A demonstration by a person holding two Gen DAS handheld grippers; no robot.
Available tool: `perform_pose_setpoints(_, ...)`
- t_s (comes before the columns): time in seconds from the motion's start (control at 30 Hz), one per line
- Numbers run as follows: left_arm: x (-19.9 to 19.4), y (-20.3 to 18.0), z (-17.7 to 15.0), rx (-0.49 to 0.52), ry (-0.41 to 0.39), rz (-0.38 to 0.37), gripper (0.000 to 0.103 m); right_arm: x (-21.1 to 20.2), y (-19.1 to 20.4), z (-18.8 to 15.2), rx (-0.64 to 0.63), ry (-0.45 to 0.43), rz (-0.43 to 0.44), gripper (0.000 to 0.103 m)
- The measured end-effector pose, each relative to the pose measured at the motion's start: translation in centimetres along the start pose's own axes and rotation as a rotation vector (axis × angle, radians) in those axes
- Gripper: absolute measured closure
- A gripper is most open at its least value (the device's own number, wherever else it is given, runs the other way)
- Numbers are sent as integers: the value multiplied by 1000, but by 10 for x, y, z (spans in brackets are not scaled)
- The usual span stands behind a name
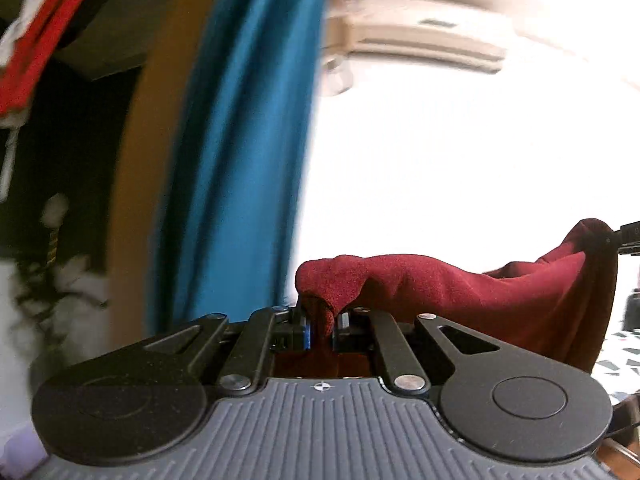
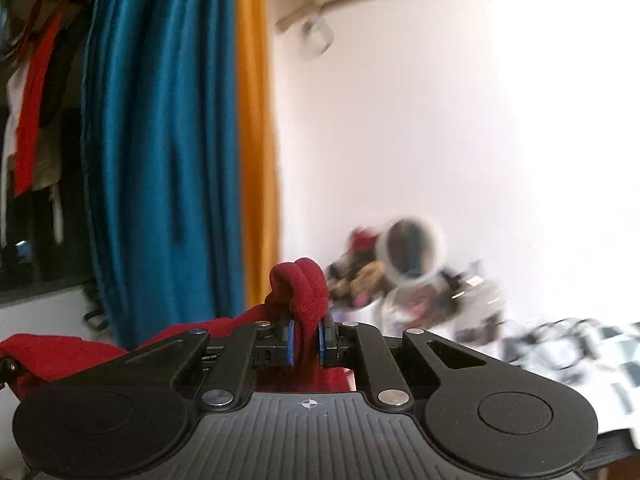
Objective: Fold clothes
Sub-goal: 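Lift the sweater with both grippers and carry it toward the patterned table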
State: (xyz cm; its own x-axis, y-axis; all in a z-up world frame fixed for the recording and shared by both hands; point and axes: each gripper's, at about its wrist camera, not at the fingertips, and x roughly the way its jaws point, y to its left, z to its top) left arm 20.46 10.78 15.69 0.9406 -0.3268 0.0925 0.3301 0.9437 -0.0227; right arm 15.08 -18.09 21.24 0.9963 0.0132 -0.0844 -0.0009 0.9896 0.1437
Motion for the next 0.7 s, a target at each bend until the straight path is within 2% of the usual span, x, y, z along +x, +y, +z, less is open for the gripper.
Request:
perform_pose_setpoints(0.17, 10, -72, 12, 0, -4, -153, 94, -89, -53, 6, 18, -55, -130, 94)
perform_pose_setpoints(0.27, 19, -128, 6, 9, 9, -233, 94, -137, -102, 1, 54, -68, -207, 94)
perform_pose_setpoints(0.37, 23, -197, -6, -1, 50, -300, 94, -186, -154, -9, 81, -79, -266, 94)
perform_pose_setpoints(0.5, 21, -302, -27, -65, 179, -390, 94, -268, -238, -26, 109, -81, -317, 94)
perform_pose_setpoints(0.57, 19, -358, -37, -21, 205, -403, 94, -311, -281, -36, 115, -67, -333, 94)
perform_pose_setpoints(0.7, 22, -454, -56, 12, 261, -495, 94, -394, -362, -53, 137, -38, -397, 94)
